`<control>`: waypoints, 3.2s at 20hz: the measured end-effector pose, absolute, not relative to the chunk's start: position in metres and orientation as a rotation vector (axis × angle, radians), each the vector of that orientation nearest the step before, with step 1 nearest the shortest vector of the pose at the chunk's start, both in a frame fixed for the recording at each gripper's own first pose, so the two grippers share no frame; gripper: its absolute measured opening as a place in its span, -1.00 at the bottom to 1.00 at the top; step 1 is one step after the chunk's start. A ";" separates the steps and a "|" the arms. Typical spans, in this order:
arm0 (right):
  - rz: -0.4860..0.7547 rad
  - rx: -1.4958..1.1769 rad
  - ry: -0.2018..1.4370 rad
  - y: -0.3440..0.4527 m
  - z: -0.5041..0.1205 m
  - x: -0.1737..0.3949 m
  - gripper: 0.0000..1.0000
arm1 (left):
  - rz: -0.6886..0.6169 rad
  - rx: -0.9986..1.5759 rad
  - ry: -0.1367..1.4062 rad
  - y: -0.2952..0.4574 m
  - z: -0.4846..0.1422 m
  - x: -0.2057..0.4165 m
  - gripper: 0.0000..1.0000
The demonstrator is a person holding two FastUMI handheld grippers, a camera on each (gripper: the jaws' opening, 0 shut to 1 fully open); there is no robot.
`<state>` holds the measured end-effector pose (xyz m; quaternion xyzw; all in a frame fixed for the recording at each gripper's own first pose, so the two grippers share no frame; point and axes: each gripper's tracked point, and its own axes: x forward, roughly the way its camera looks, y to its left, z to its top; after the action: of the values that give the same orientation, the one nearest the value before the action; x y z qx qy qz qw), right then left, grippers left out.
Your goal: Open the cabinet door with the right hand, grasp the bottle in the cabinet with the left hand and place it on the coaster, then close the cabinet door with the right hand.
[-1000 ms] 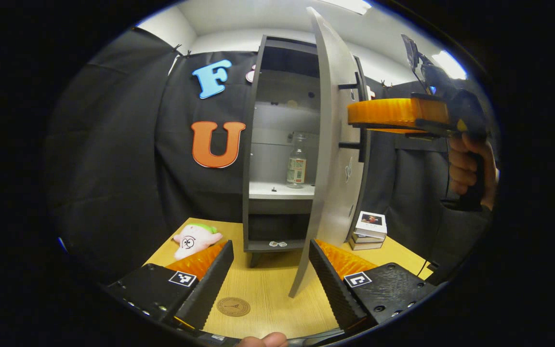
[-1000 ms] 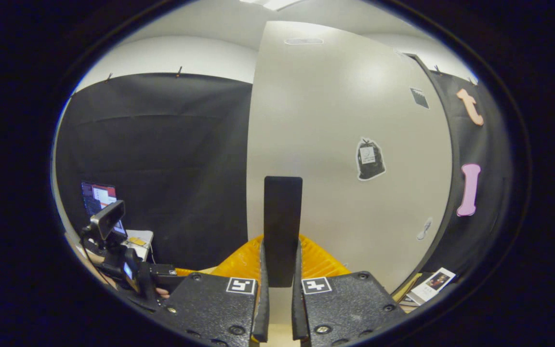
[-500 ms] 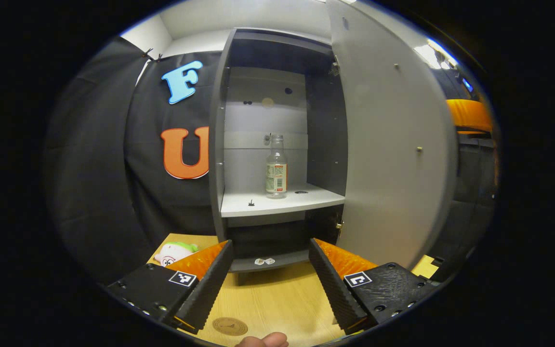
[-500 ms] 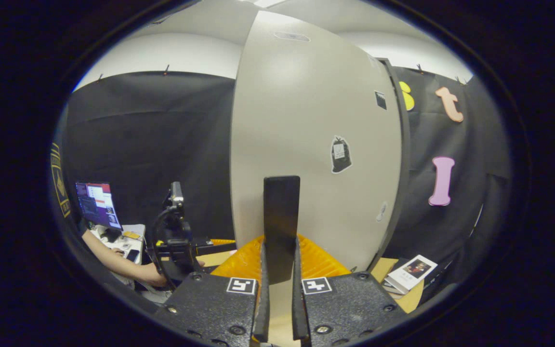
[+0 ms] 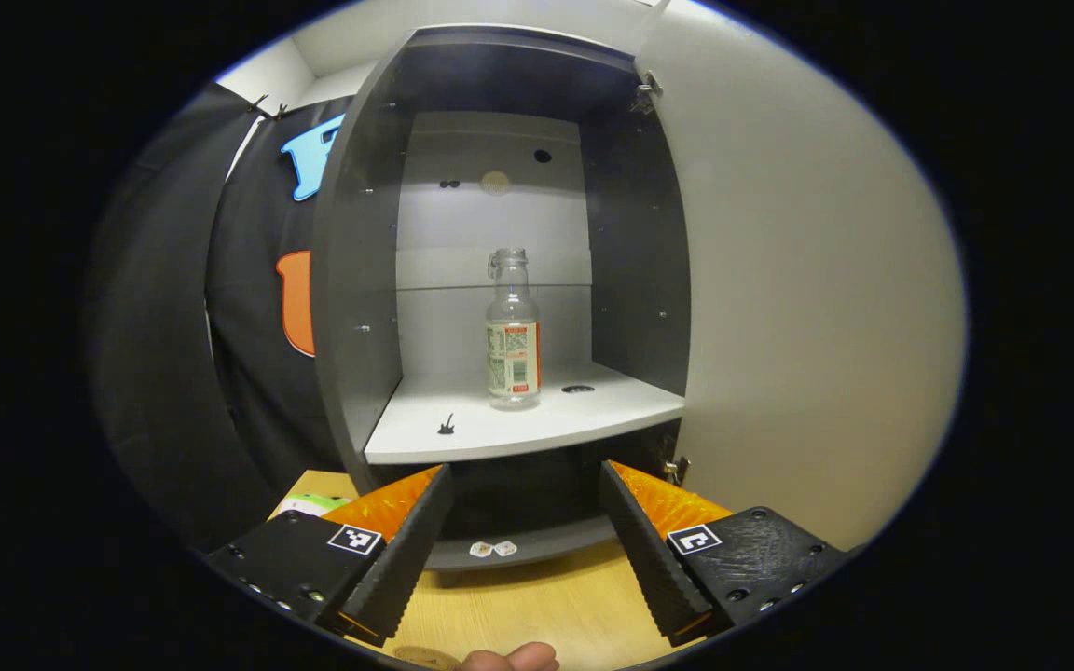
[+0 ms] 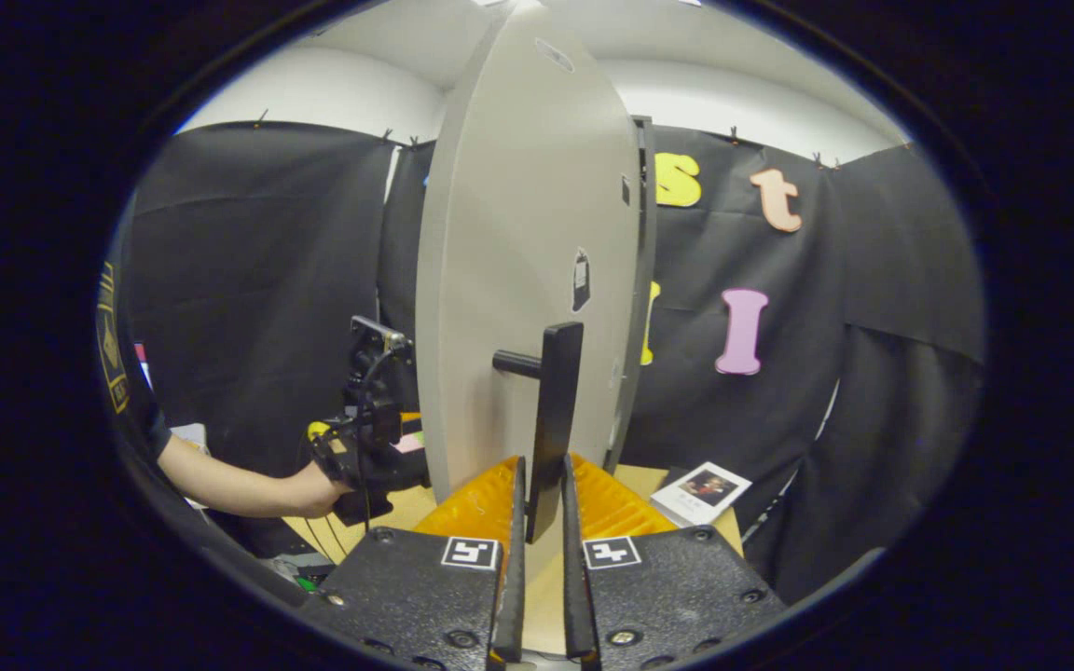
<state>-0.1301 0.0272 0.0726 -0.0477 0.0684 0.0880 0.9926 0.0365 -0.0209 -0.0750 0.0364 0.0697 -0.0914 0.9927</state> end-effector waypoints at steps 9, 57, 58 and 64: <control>0.014 0.030 0.125 -0.035 0.071 -0.134 -0.76 | -0.079 0.151 0.105 -0.026 -0.051 0.133 0.92; 0.377 0.136 0.006 -0.051 0.057 -0.091 0.82 | 0.128 0.070 0.084 0.005 0.006 0.150 0.39; 0.399 0.146 0.009 -0.050 0.056 -0.088 0.92 | 0.129 0.053 0.067 0.008 0.011 0.141 0.18; 0.428 0.231 0.070 -0.053 0.051 -0.086 1.00 | 0.144 0.101 0.048 0.039 0.020 0.073 0.39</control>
<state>-0.0862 -0.0530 0.0508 0.1144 0.0348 0.2121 0.9699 0.0727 0.0387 0.0198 0.0505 0.0239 0.0720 0.9958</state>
